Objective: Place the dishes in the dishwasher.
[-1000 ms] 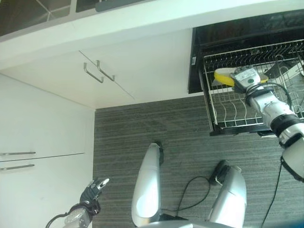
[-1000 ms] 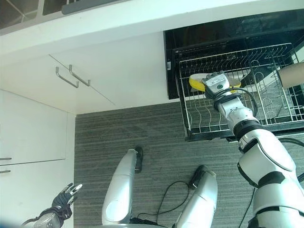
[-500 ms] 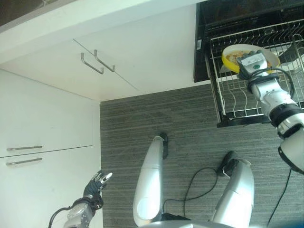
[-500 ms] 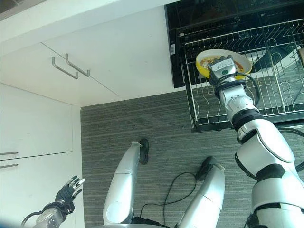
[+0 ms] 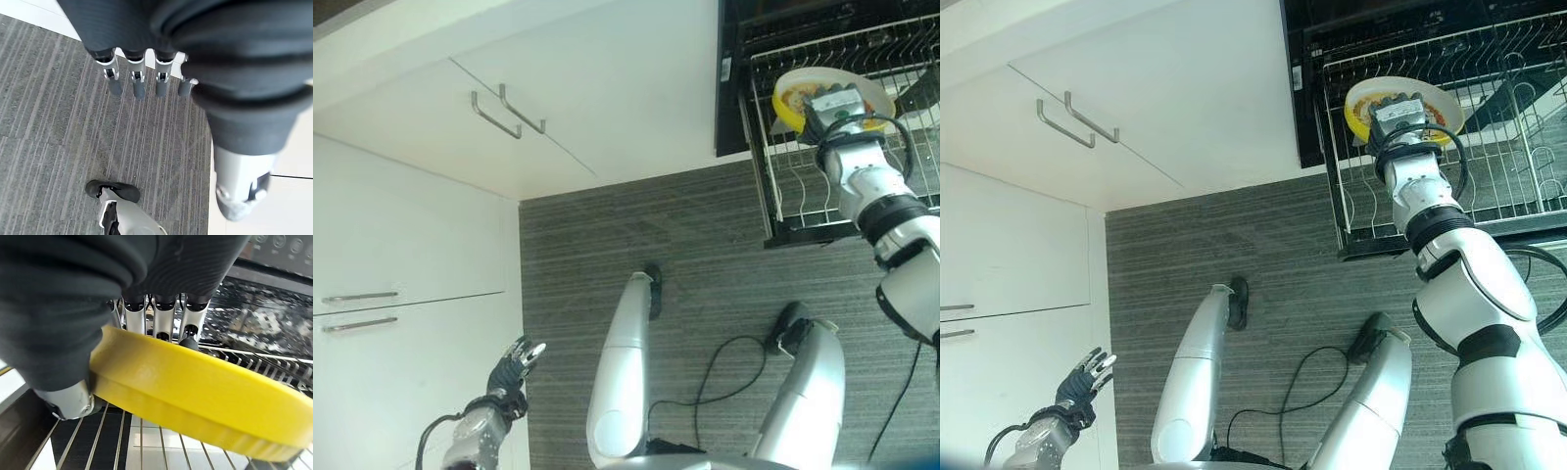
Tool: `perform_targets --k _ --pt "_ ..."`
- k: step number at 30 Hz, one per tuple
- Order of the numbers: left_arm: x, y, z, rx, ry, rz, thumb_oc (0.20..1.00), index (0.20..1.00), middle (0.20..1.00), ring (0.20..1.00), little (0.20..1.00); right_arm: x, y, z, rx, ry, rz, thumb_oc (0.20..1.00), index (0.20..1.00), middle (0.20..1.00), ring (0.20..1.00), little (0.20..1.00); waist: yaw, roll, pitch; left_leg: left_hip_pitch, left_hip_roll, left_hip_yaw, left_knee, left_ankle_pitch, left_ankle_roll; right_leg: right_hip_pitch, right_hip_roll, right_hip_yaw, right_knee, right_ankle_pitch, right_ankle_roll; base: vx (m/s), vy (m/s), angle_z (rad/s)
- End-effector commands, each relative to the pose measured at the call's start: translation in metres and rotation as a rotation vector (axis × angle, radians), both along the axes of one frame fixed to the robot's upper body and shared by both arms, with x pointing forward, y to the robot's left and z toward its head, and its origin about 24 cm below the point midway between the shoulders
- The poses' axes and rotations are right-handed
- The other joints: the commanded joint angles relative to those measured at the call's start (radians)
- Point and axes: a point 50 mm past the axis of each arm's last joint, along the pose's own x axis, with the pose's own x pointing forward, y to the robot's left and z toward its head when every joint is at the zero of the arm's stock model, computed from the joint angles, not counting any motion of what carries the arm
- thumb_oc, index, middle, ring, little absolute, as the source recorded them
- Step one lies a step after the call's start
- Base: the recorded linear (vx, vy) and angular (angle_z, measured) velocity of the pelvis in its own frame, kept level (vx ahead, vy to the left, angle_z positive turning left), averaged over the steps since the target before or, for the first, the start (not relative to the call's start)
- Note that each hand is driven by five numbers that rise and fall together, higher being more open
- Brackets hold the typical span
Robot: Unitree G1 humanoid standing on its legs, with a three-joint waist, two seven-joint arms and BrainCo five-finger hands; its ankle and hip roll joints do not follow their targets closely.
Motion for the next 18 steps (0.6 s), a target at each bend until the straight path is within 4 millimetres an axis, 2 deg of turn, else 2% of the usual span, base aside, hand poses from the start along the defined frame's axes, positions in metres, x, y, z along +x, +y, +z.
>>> perform_targets --k 1,3,4,5,6,8,10,18 --pt "-0.0070 0.0297 0.0101 0.071 0.024 0.033 1.000 1.000 1.000 1.000 1.000 -0.0165 -0.0391 -0.0837 0.355 0.423 -0.208 0.332 0.332 0.332 0.332 0.332 0.021 0.019 0.053 0.031 0.040 -0.078 -0.085 0.067 -0.034 0.001 -0.030 0.085 0.002 0.049 0.035 0.00 0.000 0.00" --pt "-0.0062 0.0314 0.0112 0.072 0.025 0.038 1.000 1.000 1.000 1.000 1.000 -0.0193 -0.0431 -0.0892 0.427 0.469 -0.244 0.470 0.470 0.470 0.470 0.470 0.020 0.021 0.054 0.029 0.042 -0.076 -0.082 0.068 -0.033 -0.004 -0.031 0.085 0.006 0.050 0.034 0.00 0.000 0.00" --pt "-0.0054 0.0320 0.0119 0.073 0.024 0.039 1.000 1.000 1.000 1.000 1.000 -0.0202 -0.0446 -0.0907 0.441 0.482 -0.257 0.595 0.595 0.595 0.595 0.595 0.019 0.022 0.054 0.027 0.041 -0.076 -0.081 0.069 -0.033 -0.007 -0.032 0.086 0.009 0.051 0.034 0.00 0.000 0.00" --pt "-0.0051 0.0326 0.0123 0.073 0.022 0.039 1.000 1.000 1.000 1.000 1.000 -0.0206 -0.0452 -0.0916 0.447 0.491 -0.262 0.686 0.686 0.686 0.686 0.686 0.019 0.022 0.054 0.027 0.041 -0.075 -0.081 0.069 -0.034 -0.008 -0.032 0.087 0.010 0.051 0.034 0.00 0.000 0.00" --pt "-0.0049 0.0330 0.0128 0.074 0.020 0.039 1.000 1.000 1.000 1.000 1.000 -0.0210 -0.0458 -0.0926 0.458 0.497 -0.262 0.918 0.918 0.918 0.918 0.918 0.019 0.023 0.054 0.027 0.042 -0.075 -0.081 0.070 -0.033 -0.008 -0.032 0.087 0.011 0.051 0.034 0.00 0.000 0.00" --pt "-0.0038 0.0325 0.0140 0.077 0.017 0.031 1.000 1.000 1.000 1.000 1.000 -0.0214 -0.0464 -0.0931 0.490 0.488 -0.255 0.925 0.925 0.925 0.925 0.925 0.020 0.023 0.054 0.024 0.041 -0.075 -0.074 0.068 -0.034 -0.011 -0.033 0.087 0.017 0.051 0.034 0.02 -0.008 0.01" --pt "-0.0041 0.0310 0.0133 0.079 0.017 0.027 1.000 1.000 1.000 1.000 1.000 -0.0211 -0.0455 -0.0934 0.496 0.487 -0.251 1.000 1.000 1.000 1.000 1.000 0.021 0.023 0.054 0.022 0.042 -0.075 -0.071 0.067 -0.034 -0.013 -0.035 0.086 0.019 0.050 0.034 0.00 0.000 0.00" --pt "-0.0095 0.0313 0.0131 0.089 0.013 0.023 1.000 1.000 1.000 1.000 1.000 -0.0201 -0.0447 -0.0891 0.583 0.427 -0.193 1.000 1.000 1.000 1.000 1.000 0.023 0.019 0.054 0.025 0.049 -0.075 -0.074 0.070 -0.035 -0.008 -0.034 0.078 0.013 0.054 0.033 0.00 -0.010 0.03"
